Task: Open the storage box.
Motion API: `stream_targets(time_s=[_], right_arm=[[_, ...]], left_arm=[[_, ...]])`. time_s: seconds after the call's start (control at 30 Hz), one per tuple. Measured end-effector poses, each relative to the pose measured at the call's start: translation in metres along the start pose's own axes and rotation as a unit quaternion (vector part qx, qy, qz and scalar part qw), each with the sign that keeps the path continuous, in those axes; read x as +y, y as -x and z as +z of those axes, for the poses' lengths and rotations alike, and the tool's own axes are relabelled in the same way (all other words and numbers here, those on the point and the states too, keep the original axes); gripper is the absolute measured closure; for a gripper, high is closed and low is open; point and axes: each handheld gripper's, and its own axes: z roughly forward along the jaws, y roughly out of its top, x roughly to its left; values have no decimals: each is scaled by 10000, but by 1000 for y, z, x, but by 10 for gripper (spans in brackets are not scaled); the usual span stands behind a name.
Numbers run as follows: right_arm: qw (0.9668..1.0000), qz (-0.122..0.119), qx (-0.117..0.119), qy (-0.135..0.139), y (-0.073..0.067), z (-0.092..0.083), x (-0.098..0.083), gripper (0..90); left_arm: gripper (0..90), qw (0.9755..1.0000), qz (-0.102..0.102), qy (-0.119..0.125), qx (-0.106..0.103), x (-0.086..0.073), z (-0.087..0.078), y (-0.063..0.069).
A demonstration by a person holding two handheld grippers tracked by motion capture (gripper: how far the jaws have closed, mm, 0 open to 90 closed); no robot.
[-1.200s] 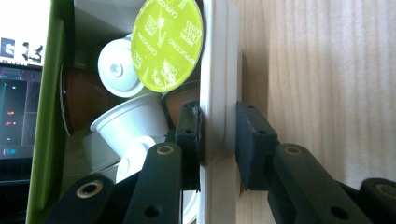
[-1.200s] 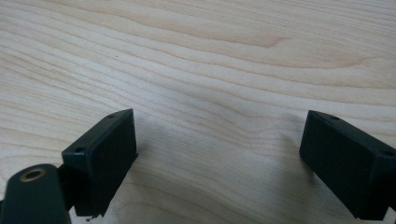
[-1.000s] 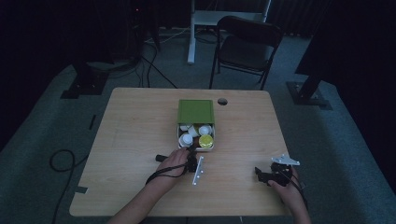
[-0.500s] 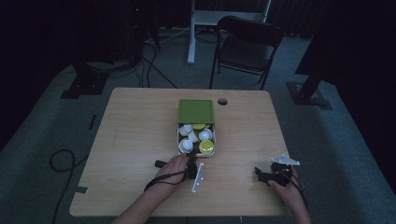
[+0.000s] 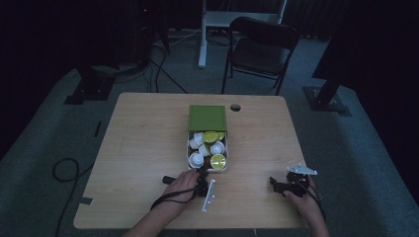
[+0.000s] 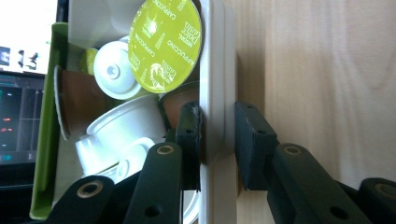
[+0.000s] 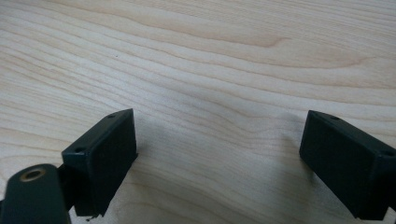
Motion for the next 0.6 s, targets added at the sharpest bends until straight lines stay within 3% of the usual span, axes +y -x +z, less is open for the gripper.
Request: stream_targets(time_s=[0.4, 0.6], right_arm=[[10000, 0, -1, -1, 0, 0, 0, 106], [10000, 0, 0, 0, 0, 0, 0, 106]], left_arm=[[732, 10000, -54, 34, -76, 3, -11, 6], [734, 9997, -133, 193, -48, 6, -17, 6]])
